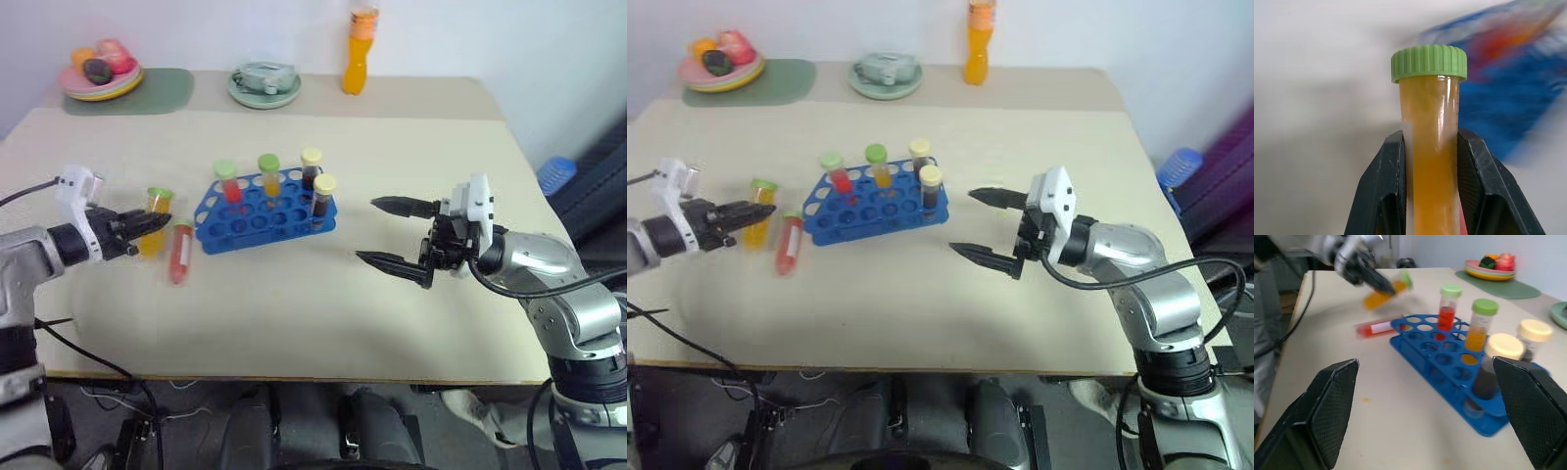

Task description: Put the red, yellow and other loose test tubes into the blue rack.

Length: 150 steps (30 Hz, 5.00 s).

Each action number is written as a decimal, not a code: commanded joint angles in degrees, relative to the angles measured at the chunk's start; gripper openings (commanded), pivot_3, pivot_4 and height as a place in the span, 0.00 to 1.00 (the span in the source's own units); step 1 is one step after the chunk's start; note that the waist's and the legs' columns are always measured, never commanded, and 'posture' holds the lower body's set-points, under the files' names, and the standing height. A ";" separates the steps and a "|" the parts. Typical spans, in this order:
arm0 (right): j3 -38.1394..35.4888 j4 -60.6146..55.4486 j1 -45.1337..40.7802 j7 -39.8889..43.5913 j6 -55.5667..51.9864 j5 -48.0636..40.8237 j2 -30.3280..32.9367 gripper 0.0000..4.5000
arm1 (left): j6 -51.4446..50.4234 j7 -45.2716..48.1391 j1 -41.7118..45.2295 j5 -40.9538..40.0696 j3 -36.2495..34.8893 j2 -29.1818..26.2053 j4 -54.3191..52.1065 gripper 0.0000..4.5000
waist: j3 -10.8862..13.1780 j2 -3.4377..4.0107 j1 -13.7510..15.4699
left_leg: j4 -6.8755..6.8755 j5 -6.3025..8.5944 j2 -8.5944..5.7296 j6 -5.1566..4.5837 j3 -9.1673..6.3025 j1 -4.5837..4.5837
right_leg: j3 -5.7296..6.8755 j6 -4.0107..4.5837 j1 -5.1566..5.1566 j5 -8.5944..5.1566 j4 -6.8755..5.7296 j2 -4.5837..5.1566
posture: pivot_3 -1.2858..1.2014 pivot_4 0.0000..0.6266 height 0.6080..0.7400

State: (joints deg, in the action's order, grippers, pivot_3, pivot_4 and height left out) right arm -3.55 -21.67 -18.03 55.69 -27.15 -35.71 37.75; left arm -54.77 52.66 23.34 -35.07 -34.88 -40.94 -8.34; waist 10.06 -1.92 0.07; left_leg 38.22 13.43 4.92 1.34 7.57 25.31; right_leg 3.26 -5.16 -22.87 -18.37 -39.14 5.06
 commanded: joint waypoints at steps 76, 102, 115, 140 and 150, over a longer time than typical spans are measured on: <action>-6.11 -5.11 7.18 -5.91 -1.90 -6.94 3.71 1.00 | 37.95 -30.24 0.70 -7.54 17.68 20.28 -2.95 0.90 | -0.12 0.17 -0.67 | -0.31 0.29 -0.05 -0.49 -0.09 -0.39 | -0.03 -0.04 0.55 0.01 0.71 -0.04 | 0.52 0.24 1.00; 4.81 15.27 -6.55 7.44 7.88 1.86 -6.36 1.00 | -8.20 -108.70 -1.57 -77.93 18.08 -15.40 6.04 0.90 | -0.06 0.15 -0.65 | -0.39 0.14 -0.19 -0.22 -0.11 -0.42 | -0.06 -0.04 0.53 0.00 0.65 0.12 | 0.52 0.24 1.00; 3.23 5.75 -1.85 10.68 9.25 1.03 -3.05 1.00 | -16.39 -105.08 22.01 -70.75 32.84 -11.29 30.09 0.90 | -0.06 0.15 -0.58 | -0.40 0.11 -0.19 -0.17 0.00 -0.42 | -0.07 -0.04 0.51 0.00 0.67 0.04 | 0.52 0.24 1.00; 2.23 3.40 -1.46 7.66 7.99 0.87 -2.13 1.00 | -37.73 -82.80 33.34 -29.53 24.33 -0.33 46.19 0.21 | -0.08 0.17 -0.42 | -0.36 0.11 -0.21 -0.16 0.05 -0.33 | -0.03 -0.07 0.46 0.01 0.69 0.05 | 0.52 0.24 1.00; 3.43 5.98 -2.93 8.24 8.24 1.46 -3.04 1.00 | -37.73 -73.74 15.88 -39.89 19.41 -9.05 18.38 0.18 | -0.08 0.17 -1.78 | -0.41 0.10 -0.13 -0.13 0.00 -0.33 | -0.20 -0.07 0.20 0.01 0.47 0.06 | 0.52 0.24 1.00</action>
State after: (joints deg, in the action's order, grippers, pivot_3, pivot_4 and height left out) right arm 0.41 -15.12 -20.05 63.62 -19.48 -33.88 34.81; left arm -91.10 -24.24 41.89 -72.69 -12.67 -48.61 17.47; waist 9.99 -1.75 -1.71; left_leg 37.79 13.52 4.80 1.23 7.57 24.98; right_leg 3.04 -5.23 -22.70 -18.37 -38.74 5.12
